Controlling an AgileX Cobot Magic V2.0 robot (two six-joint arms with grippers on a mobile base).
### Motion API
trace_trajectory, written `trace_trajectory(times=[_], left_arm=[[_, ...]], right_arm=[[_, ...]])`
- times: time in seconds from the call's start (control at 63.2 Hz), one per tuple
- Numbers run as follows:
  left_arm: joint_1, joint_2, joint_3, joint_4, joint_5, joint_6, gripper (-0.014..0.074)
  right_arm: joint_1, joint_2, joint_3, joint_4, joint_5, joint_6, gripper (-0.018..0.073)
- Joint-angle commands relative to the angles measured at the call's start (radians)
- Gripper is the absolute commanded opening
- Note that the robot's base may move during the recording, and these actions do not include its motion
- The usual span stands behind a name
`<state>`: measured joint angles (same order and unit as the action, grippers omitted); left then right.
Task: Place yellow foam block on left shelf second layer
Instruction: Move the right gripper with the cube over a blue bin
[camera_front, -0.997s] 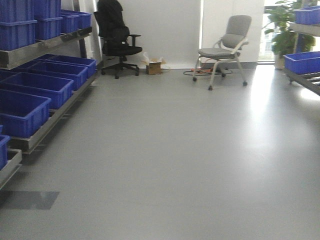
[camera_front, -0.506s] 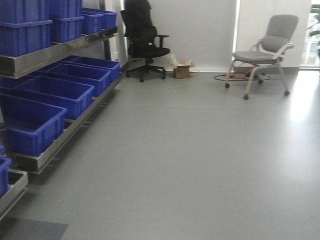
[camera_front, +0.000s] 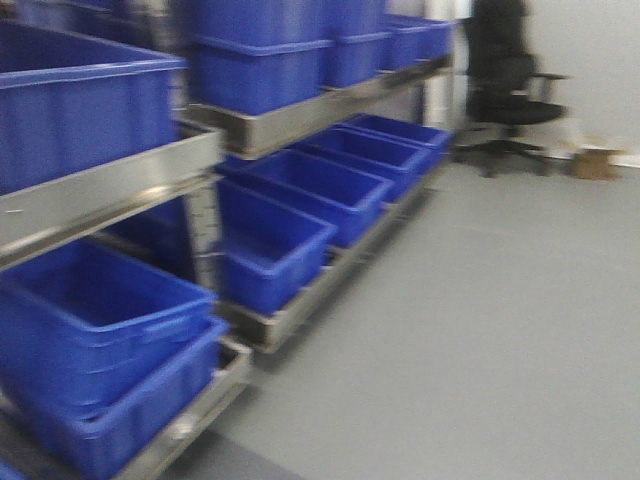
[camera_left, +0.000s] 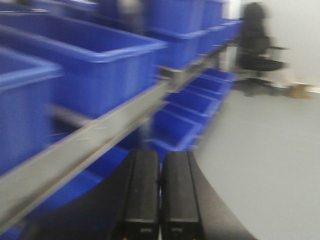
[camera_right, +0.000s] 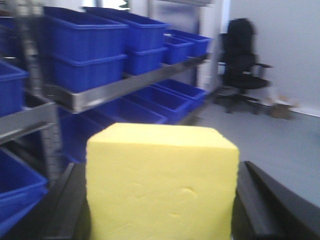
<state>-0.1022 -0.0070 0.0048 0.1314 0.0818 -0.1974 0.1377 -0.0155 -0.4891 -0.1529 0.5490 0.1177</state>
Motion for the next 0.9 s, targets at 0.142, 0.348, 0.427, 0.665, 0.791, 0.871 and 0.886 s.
trace_trajectory(times=[0.142, 0.348, 0.427, 0.665, 0.791, 0.871, 0.886], left_arm=[[-0.005, 0.007, 0.026, -0.007, -0.088, -0.004, 0.0136], [-0.005, 0.007, 0.026, -0.007, -0.088, -0.004, 0.0136], [-0.005, 0.007, 0.026, -0.007, -0.088, -0.004, 0.0136], [-0.005, 0.007, 0.026, -0.007, -0.088, -0.004, 0.0136], [-0.005, 0.007, 0.026, -0.007, -0.088, -0.004, 0.0136], [-0.005, 0.007, 0.026, -0.007, -0.088, -0.004, 0.0136], [-0.005, 0.007, 0.026, -0.007, -0.088, -0.004, 0.0136]], right_arm=[[-0.001, 0.006, -0.028, -0.011, -0.089, -0.011, 0.0305], [-0.001, 0.006, -0.028, -0.011, -0.089, -0.011, 0.0305], [-0.001, 0.006, -0.028, -0.011, -0.089, -0.011, 0.0305], [-0.001, 0.006, -0.028, -0.011, -0.089, -0.011, 0.0305], [-0.001, 0.006, -0.028, -0.011, -0.089, -0.011, 0.0305], [-0.001, 0.006, -0.028, -0.011, -0.089, -0.011, 0.0305], [-0.001, 0.006, -0.028, -0.011, -0.089, -0.011, 0.0305]])
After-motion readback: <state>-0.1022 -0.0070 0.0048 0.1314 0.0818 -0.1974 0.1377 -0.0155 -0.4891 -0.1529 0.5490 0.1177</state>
